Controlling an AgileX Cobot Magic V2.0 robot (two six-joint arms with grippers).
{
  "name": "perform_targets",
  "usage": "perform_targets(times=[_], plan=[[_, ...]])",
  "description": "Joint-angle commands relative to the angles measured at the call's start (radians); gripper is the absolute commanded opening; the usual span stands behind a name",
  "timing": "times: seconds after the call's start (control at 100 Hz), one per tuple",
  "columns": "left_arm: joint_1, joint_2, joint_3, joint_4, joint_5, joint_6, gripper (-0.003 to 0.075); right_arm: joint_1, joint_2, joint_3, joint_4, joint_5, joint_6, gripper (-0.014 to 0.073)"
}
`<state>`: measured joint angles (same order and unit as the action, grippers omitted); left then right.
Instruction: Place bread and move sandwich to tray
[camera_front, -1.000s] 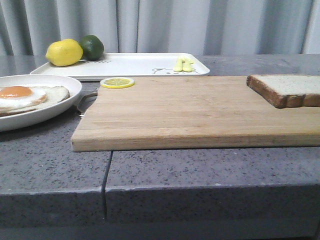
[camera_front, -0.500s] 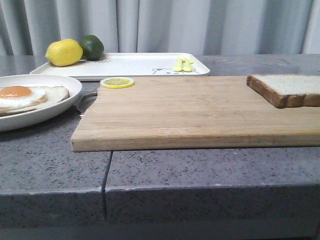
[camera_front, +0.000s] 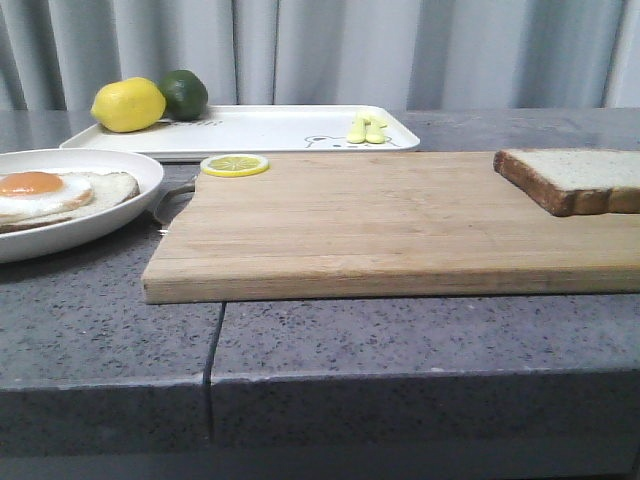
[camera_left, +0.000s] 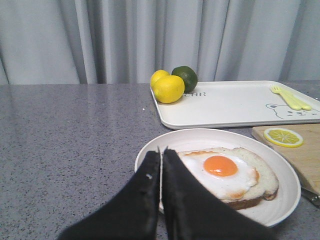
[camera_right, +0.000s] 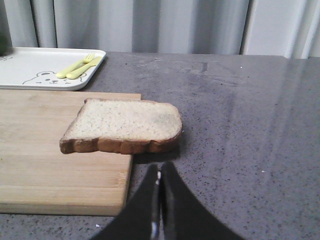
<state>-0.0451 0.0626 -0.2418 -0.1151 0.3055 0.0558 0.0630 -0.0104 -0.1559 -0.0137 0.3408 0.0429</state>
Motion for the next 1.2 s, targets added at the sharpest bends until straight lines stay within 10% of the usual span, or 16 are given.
perform_targets(times=[0.0,0.78,0.91,1.19], plan=[[0.002,0.085,-0.111,-0.045,-0.001,-0.005,-0.0020,-0.004,0.036,-0.101,-0.012,0.012,-0.003,-0.0070],[0.002,0.629,-0.602,-0.180,0.363,-0.005,-0.0018,-0.004,0.557,-0.499,0.042,0.173,-0.003,-0.0057],[0.002,0.629,-0.602,-0.180,0.363,-0.005,0.0038,-0.004,0.558,-0.499,0.052,0.178,-0.003,0.0092],[0.002,0.629,-0.602,-0.180,0.363,-0.005,0.0422,-0.004,0.558,-0.499,0.080,0.182,-0.003,0.0477]])
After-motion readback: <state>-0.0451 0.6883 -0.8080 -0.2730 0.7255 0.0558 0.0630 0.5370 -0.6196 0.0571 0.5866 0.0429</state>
